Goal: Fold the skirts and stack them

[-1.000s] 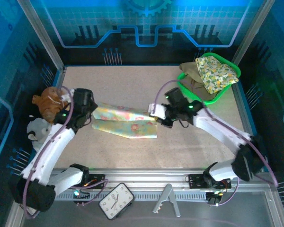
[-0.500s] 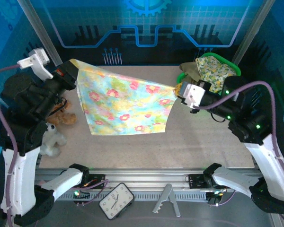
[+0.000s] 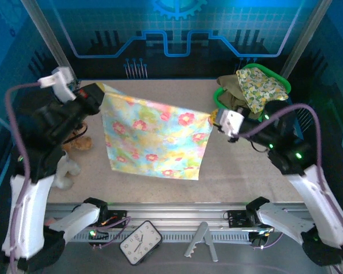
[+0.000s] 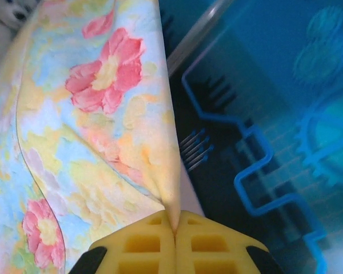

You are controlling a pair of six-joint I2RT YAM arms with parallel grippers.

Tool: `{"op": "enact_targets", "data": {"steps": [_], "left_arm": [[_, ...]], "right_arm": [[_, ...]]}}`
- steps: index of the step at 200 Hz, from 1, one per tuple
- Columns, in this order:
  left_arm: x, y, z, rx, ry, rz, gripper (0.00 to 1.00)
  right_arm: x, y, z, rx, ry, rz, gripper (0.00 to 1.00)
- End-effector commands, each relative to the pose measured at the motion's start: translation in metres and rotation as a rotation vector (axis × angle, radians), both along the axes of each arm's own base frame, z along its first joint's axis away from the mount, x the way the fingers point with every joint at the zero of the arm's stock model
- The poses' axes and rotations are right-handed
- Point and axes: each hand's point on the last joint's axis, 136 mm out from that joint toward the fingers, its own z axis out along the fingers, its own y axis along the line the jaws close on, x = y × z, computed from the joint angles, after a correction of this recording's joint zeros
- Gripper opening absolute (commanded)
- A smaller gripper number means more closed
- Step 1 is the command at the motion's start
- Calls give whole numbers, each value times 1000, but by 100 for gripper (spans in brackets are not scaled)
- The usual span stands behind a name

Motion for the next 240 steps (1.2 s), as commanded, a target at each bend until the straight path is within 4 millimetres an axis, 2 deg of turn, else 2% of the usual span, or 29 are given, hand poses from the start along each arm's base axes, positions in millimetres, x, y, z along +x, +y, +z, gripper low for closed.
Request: {"op": "enact_targets", "data": {"steps": [1,14,38,43,44,46,48,50,54,58,59,64,67,70,71,74,81,93,105,115,128,144,163,188,197,219,240], "left_arm": [[66,36,-74,150,205,254,0],[103,48,-110,202,283,325,0],[185,62,-193,222,432,364,0],[201,66,-207,226,457,372,0],[205,67,-211,226,465,374,0],[211,68,-218,227,479,376,0],[216,69,-217,222,477,380,0],[225,71,-226,226,494,382,0],[237,72,-231,230,503,384,11],[249,74,-245,238,534,384,25],[251,74,-249,241,545,385,32],[264,75,-254,239,565,383,57],[270,75,-257,244,583,380,68],[276,73,-261,249,601,373,85],[278,72,-261,249,605,371,90],[281,71,-265,253,623,364,97],[286,63,-269,255,651,338,99],[287,48,-271,273,652,302,99],[281,33,-269,285,629,275,99],[271,20,-271,263,630,240,99],[253,4,-286,217,658,188,99],[230,-18,-307,143,697,117,99],[208,-46,-331,37,744,25,99],[200,-74,-353,-122,777,-82,99],[199,-77,-362,-153,804,-75,99],[190,-63,-384,-195,851,40,99],[177,-58,-395,-234,868,86,99]], "right_arm": [[65,-4,-34,60,105,-39,0],[107,-7,-68,63,208,-69,0],[178,0,-132,29,397,-121,0],[194,1,-142,31,421,-149,0],[196,1,-138,38,410,-156,0],[203,1,-141,42,419,-169,0],[210,1,-144,46,424,-184,3],[216,1,-148,53,435,-199,6],[229,0,-154,65,449,-232,16],[239,0,-158,76,465,-263,27],[242,0,-159,78,468,-269,30],[254,-1,-161,93,491,-319,53],[260,-2,-166,99,514,-348,73],[266,-3,-167,104,531,-379,94],[267,-4,-169,104,542,-388,97],[271,-5,-169,111,560,-414,100],[275,-7,-168,122,598,-468,100],[279,-11,-169,152,643,-569,100],[274,-13,-171,188,691,-637,100],[268,-14,-175,232,740,-702,100],[257,-13,-182,276,790,-764,100],[244,-2,-193,322,857,-790,100],[236,22,-208,433,960,-746,100],[239,41,-234,573,1122,-768,100],[244,45,-248,594,1175,-799,100],[253,61,-274,618,1294,-809,100],[257,69,-300,600,1365,-865,100]]}}
